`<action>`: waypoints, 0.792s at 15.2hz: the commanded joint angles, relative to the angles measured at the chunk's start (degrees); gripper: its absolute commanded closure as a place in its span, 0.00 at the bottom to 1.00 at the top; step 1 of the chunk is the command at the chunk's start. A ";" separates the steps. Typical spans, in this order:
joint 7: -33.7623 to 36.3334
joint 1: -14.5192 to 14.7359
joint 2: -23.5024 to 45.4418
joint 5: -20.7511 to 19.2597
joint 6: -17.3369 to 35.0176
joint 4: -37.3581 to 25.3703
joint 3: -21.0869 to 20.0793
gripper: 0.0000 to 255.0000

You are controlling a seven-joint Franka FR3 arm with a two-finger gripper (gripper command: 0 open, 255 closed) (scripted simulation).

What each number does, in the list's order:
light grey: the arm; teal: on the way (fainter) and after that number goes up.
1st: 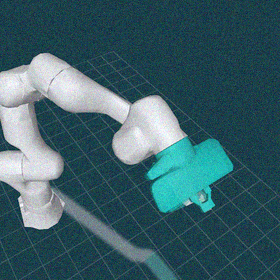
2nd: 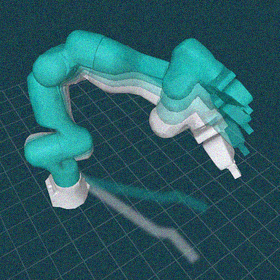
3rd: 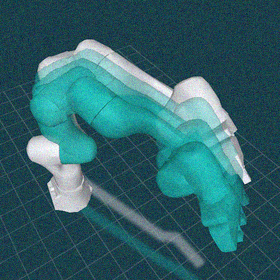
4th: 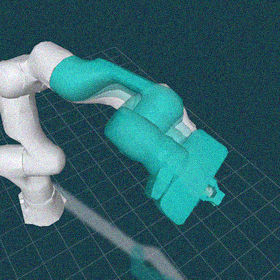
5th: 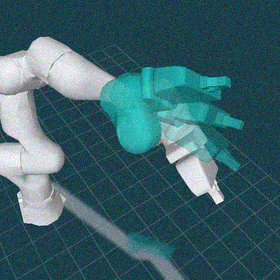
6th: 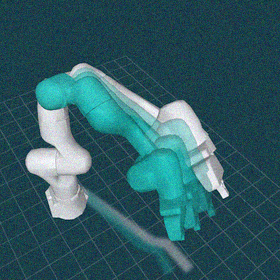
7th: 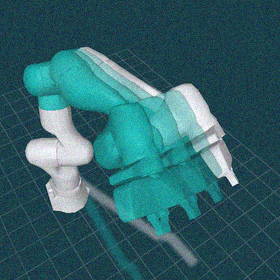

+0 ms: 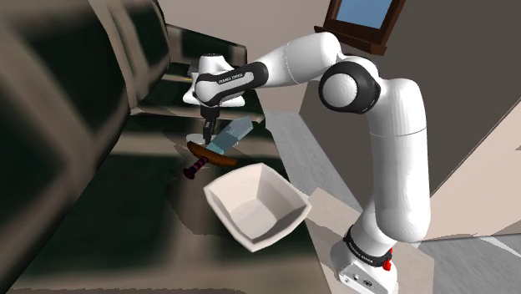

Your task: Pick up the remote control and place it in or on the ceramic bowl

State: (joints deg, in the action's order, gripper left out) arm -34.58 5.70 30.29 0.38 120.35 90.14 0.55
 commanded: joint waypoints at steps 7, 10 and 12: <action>0.04 0.00 -2.02 -0.02 -4.38 -2.35 0.02 1.00; 0.05 0.00 -2.73 -0.03 -6.34 -3.60 0.03 1.00; 0.05 0.00 -3.16 -0.04 -7.67 -4.51 0.03 1.00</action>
State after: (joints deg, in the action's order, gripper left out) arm -34.53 5.70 27.43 0.34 113.40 86.10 0.59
